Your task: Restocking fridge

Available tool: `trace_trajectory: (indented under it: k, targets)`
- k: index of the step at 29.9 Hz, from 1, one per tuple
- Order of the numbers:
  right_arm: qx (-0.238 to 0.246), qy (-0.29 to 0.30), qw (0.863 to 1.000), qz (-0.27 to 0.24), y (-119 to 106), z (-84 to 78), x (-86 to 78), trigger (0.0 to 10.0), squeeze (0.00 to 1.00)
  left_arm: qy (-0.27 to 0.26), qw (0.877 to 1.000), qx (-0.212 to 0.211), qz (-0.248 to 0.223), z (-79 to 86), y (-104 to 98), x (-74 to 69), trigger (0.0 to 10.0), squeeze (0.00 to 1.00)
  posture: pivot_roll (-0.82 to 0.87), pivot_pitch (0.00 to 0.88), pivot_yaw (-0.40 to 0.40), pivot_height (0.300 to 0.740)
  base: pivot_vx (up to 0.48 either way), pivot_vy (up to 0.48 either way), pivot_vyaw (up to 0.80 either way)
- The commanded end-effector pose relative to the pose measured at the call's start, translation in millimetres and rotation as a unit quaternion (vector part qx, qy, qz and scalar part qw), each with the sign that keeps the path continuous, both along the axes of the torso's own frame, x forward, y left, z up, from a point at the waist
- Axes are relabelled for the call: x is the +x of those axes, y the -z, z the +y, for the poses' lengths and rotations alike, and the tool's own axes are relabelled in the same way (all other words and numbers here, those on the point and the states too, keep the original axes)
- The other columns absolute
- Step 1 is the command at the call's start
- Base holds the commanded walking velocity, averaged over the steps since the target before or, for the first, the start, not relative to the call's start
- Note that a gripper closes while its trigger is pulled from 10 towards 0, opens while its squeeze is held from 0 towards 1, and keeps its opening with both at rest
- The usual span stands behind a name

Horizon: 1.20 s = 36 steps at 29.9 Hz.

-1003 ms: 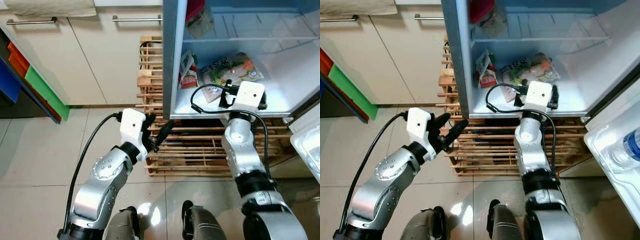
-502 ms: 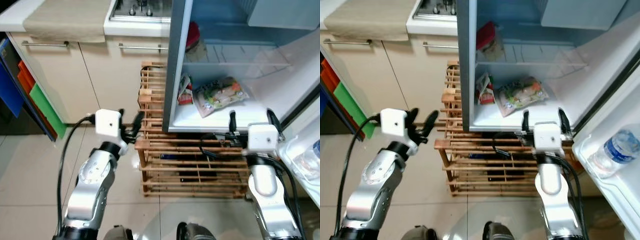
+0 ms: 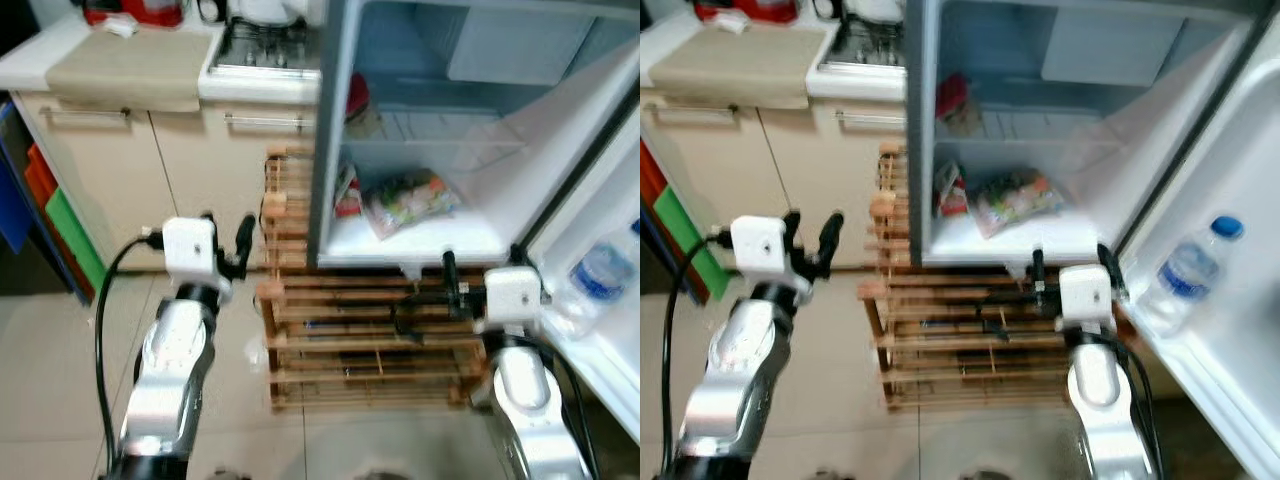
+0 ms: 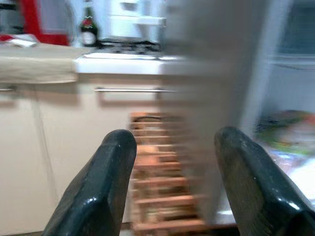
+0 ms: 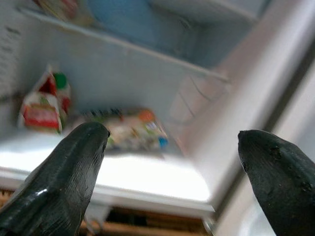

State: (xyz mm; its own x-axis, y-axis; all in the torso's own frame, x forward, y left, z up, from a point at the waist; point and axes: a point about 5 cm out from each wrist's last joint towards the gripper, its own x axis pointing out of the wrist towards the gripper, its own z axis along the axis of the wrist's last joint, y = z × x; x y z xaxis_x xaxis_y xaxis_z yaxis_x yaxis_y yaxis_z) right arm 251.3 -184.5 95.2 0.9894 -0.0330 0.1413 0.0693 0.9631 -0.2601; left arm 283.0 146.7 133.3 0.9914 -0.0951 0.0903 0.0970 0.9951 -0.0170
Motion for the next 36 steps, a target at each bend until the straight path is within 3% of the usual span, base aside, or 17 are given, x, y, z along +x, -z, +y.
trace_trajectory:
  k: [1,16,23,27,30,32,33,36]
  targets:
    - [0.009,0.002,1.0,0.013,4.1,-0.8,0.0,10.0,0.0,-0.004,1.0,0.007,-0.008,-0.2,-2.5,4.7,10.0,0.0,-0.07,0.0,-0.007,0.74,-0.259,-0.405,0.0]
    - [0.018,0.006,0.999,0.029,11.8,-5.6,-3.7,10.0,0.0,0.004,1.0,0.006,-0.006,-2.8,0.7,5.7,10.0,0.0,-0.08,0.0,0.002,0.74,-0.261,-0.402,0.0]
    - [-0.008,-0.072,0.993,0.098,35.8,-8.5,-33.7,10.0,0.0,0.004,1.0,0.004,0.0,-3.0,4.5,7.2,10.0,0.0,-0.1,0.002,-0.009,0.74,-0.074,-0.109,0.0]
    - [-0.033,-0.046,0.985,0.165,58.6,-28.4,-43.3,10.0,0.0,0.009,0.999,0.019,0.027,-5.6,13.5,11.1,10.0,0.0,-0.1,0.006,-0.016,0.74,0.0,0.0,0.0]
    - [-0.031,0.053,0.971,0.232,79.3,-59.9,-50.2,10.0,0.0,0.006,0.998,0.029,0.061,-7.1,25.3,16.9,10.0,0.0,-0.11,0.008,-0.016,0.74,0.0,0.0,0.0]
    - [-0.041,0.161,0.947,0.275,89.5,-91.9,-57.2,10.0,0.0,0.011,0.994,0.055,0.089,-9.9,35.7,20.3,10.0,0.0,-0.12,0.009,-0.011,0.74,0.0,0.0,0.0]
    - [-0.041,0.161,0.947,0.275,89.5,-91.9,-57.2,10.0,0.0,0.011,0.994,0.055,0.089,-9.9,35.7,20.3,10.0,0.0,-0.12,0.009,-0.011,0.74,0.0,0.0,0.0]
    - [-0.057,0.255,0.925,0.274,86.7,-118.7,-60.0,10.0,0.0,0.028,0.989,0.087,0.119,-12.9,48.4,21.7,10.0,0.0,-0.13,0.008,-0.002,0.74,0.0,0.0,0.0]
